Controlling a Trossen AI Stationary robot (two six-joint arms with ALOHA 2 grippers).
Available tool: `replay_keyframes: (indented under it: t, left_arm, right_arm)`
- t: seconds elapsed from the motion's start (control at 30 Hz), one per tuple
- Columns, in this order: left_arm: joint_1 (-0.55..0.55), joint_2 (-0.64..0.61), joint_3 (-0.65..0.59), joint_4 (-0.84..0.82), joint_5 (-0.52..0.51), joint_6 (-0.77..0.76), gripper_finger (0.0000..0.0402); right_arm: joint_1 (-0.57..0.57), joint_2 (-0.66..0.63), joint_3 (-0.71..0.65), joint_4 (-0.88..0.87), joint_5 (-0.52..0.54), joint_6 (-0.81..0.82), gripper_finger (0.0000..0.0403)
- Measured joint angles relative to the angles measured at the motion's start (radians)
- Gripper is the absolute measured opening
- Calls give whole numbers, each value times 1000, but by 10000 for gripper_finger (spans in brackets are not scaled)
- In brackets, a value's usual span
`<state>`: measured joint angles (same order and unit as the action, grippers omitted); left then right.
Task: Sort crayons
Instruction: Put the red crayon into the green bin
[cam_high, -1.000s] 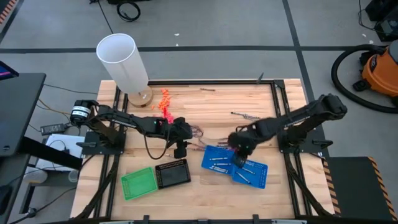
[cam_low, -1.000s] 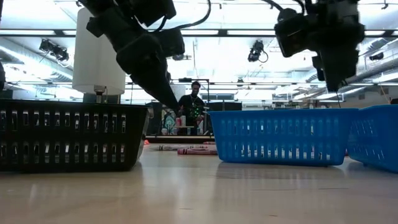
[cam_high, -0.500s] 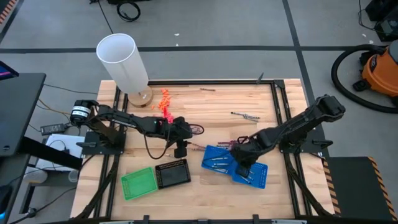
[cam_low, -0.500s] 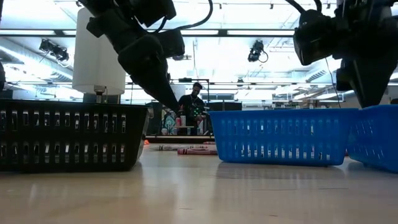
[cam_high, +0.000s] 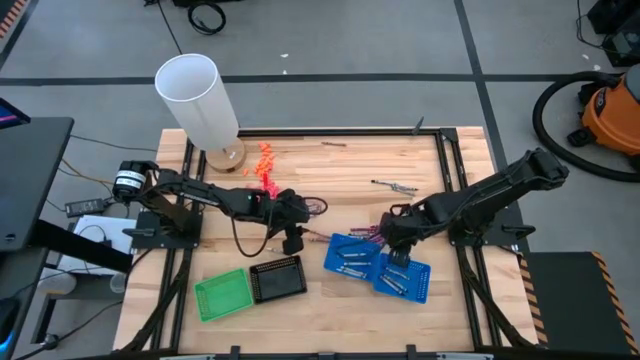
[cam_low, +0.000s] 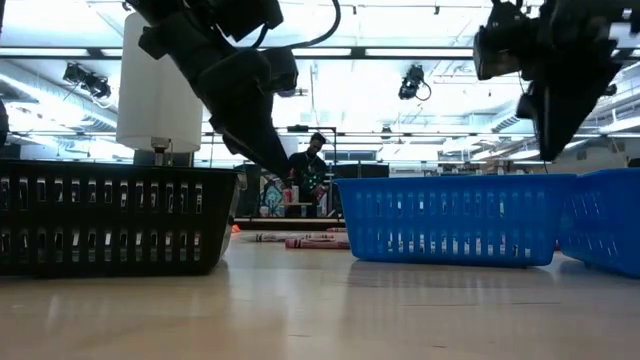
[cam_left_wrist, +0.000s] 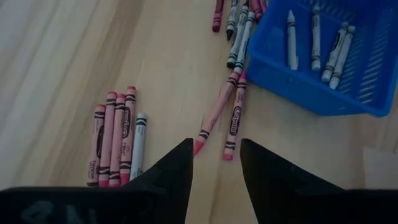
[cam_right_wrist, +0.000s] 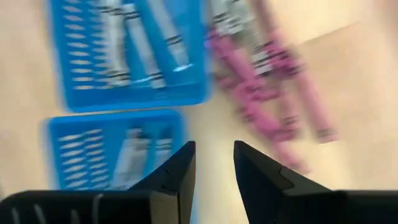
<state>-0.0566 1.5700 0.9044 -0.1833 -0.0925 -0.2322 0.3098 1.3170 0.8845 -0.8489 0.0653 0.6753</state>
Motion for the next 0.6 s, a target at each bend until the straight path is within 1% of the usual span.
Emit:
replay_keyframes:
  t: [0.03, 0.1, 0.2, 0.37, 0.5, 0.6]
  left_arm:
    - [0, 0, 0, 2, 0, -8, 143]
    - [0, 0, 0, 4, 0, -21, 143]
    - [0, 0, 0, 15, 0, -49, 143]
    - [0, 0, 0, 37, 0, -112, 143]
    - [0, 0, 0, 60, 0, -155, 143]
    - [0, 0, 0, 70, 0, -176, 143]
  right_arm:
    - [-3, 2, 0, -14, 32, -30, 117]
    - [-18, 4, -13, -9, 50, -88, 117]
    - [-56, 4, -72, 34, 19, -153, 117]
    - [-120, 1, -165, 73, 0, -220, 118]
    - [-168, 1, -213, 141, -22, -341, 118]
    - [-207, 2, -225, 162, -25, -435, 118]
